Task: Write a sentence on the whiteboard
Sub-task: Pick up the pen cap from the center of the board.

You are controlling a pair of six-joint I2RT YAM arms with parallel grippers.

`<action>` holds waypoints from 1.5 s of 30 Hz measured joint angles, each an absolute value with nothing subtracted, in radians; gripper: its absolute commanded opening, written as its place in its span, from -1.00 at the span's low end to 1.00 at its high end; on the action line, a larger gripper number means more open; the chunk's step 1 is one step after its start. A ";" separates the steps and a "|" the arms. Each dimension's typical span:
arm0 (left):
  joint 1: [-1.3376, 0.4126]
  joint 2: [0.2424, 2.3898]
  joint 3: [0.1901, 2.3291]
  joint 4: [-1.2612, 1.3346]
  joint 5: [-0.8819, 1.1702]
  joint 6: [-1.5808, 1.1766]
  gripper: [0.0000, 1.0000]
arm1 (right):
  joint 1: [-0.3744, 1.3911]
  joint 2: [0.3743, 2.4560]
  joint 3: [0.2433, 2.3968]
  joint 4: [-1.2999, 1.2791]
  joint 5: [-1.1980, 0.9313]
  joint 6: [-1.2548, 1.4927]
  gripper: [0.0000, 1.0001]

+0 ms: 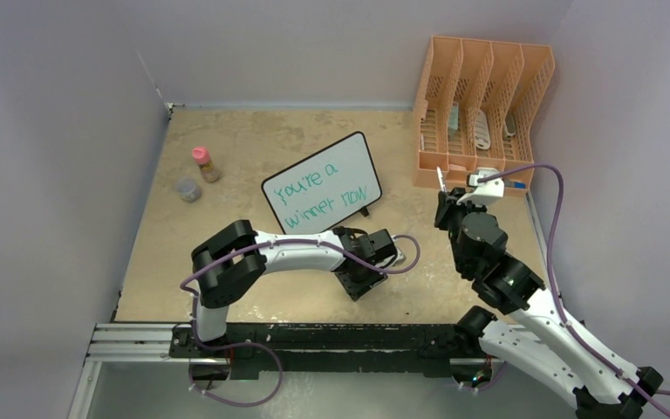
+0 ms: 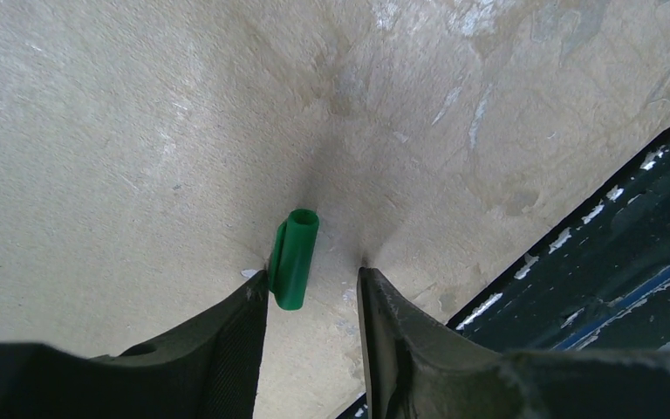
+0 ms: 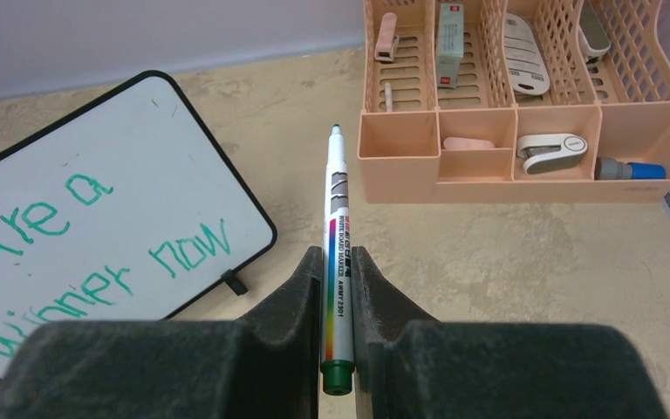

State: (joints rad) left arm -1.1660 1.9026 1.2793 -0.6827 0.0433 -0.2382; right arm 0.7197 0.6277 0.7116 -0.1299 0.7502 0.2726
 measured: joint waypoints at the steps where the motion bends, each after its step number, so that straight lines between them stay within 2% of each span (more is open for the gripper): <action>1: -1.166 1.904 1.279 -0.684 0.044 -0.238 -0.24 | 0.720 0.627 0.712 -0.129 0.750 0.273 -1.00; 10: -1.166 1.917 1.295 -0.700 0.045 -0.239 -0.26 | 0.720 0.626 0.712 -0.130 0.750 0.273 -1.00; 15: -1.166 1.925 1.304 -0.706 0.043 -0.239 -0.34 | 0.720 0.627 0.712 -0.130 0.750 0.273 -1.00; 24: -1.166 1.948 1.333 -0.724 0.027 -0.239 -0.66 | 0.720 0.629 0.712 -0.130 0.750 0.273 -1.00; 30: -1.166 1.948 1.337 -0.728 0.022 -0.242 -1.00 | 0.720 0.630 0.712 -0.130 0.749 0.273 -1.00; 40: -1.145 1.924 1.343 -0.735 0.014 -0.243 -1.00 | 0.720 0.648 0.729 -0.155 0.726 0.274 -1.00; 45: -1.097 1.844 1.311 -0.730 -0.005 -0.241 -1.00 | 0.720 0.675 0.796 -0.215 0.681 0.292 -1.00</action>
State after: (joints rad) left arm -1.0973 1.8439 1.3106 -0.7296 -0.0051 -0.2413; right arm 0.7197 0.6750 0.7956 -0.2146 0.6811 0.2916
